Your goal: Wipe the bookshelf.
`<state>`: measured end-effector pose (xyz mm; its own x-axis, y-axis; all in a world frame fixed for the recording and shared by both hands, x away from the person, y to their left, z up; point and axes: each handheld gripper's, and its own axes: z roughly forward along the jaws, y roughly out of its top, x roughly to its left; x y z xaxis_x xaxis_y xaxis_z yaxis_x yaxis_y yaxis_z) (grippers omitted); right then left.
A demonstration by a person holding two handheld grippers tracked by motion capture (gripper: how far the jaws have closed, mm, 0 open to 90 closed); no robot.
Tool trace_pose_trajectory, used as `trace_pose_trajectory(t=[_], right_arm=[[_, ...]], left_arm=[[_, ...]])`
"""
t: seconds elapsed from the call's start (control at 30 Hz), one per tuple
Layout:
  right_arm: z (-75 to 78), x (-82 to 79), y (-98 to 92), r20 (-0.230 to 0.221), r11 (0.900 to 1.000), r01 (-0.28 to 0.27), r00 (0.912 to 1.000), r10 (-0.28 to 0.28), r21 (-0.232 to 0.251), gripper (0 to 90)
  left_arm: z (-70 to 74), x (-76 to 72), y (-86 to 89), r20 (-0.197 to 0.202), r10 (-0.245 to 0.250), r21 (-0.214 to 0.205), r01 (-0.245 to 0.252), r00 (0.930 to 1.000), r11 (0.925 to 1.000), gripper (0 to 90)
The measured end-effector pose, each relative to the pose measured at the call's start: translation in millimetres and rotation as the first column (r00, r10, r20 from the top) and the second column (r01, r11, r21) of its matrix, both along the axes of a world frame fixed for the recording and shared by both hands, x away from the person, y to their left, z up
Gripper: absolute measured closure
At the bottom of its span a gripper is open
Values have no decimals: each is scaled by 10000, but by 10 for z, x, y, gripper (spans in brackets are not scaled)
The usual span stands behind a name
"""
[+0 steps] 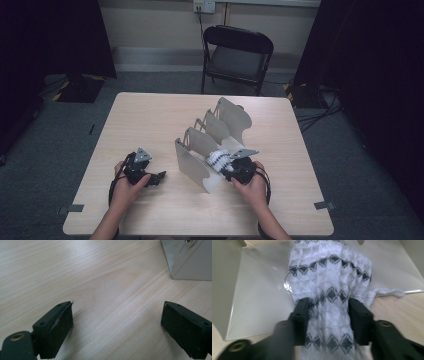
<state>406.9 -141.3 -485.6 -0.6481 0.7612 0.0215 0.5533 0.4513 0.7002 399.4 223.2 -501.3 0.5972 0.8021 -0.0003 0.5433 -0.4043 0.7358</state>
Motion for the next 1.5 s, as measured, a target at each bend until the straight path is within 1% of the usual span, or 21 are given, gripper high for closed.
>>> trace_pose_trajectory(t=[0.03,0.07,0.13,0.17,0.3,0.43,0.47,0.5,0.67,0.77,0.8,0.9,0.93,1.03,1.13,1.17,1.23,1.3,1.43,1.47,1.5], right_arm=[[0,0,0,0,10000,0,10000,0,0,653],[2,3,4,-24,10000,28,10000,-28,38,739],[35,16,-4,-174,9999,157,9997,-156,71,768],[35,16,-4,-174,9999,157,9997,-156,71,768],[213,12,-24,19,9991,196,9998,-196,383,780],[448,5,-10,315,9985,-26,9995,9,547,782],[572,7,-6,477,9978,-4,9989,-28,658,782],[572,7,-6,477,9978,-4,9989,-28,658,782],[820,60,-9,921,9960,117,9955,-198,883,785],[915,99,-12,1215,9952,288,9918,-401,934,785],[960,118,-22,1371,9928,410,9890,-564,1129,785],[991,133,-28,1464,9904,456,9871,-647,1303,785],[1014,142,-21,1473,9876,426,9870,-651,1511,785],[1048,148,1,1580,9855,268,9860,-537,1676,784],[1144,154,83,2028,9827,-25,9786,-358,1854,784],[1144,154,83,2028,9827,-25,9786,-358,1854,784],[1162,188,130,2306,9838,-42,9723,-379,1795,784],[1136,212,145,2296,9865,0,9725,-381,1636,783],[935,275,201,1879,9907,130,9814,-386,1352,784],[818,295,225,1622,9919,207,9859,-411,1250,784],[818,295,225,1622,9919,207,9859,-411,1250,784]], left_arm=[[0,0,0,0,0,0,0,10000,10000,105],[0,0,0,1,-1,1,1,10000,10000,105],[0,0,0,1,0,0,0,10000,10000,104],[0,0,0,2,0,-1,0,10000,10000,104],[1,4,3,16,-41,37,41,10000,10000,104],[1,3,1,-20,-14,10,14,10000,10000,104],[0,2,0,-4,2,6,-2,10000,10000,104],[1,3,1,-22,-13,11,13,10000,10000,104],[1,3,1,-22,-13,9,13,10000,10000,104],[1,3,1,-22,-16,12,16,10000,10000,104],[1,3,1,-23,-12,4,12,10000,10000,104],[1,3,1,-22,-15,11,15,10000,10000,104],[1,4,2,-21,-19,10,19,10000,10000,104],[1,5,2,-26,-27,9,27,10000,10000,104],[1,5,1,-21,-22,6,22,10000,10000,103],[1,5,1,-21,-22,6,22,10000,10000,103],[1,5,1,-23,-25,7,25,10000,10000,103],[0,6,1,-29,-35,-6,35,10000,10000,103],[3,9,5,-23,-67,36,67,10000,10000,103],[3,10,6,-29,-76,33,76,10000,10000,102],[4,11,8,-33,-96,64,96,9999,9999,102]])
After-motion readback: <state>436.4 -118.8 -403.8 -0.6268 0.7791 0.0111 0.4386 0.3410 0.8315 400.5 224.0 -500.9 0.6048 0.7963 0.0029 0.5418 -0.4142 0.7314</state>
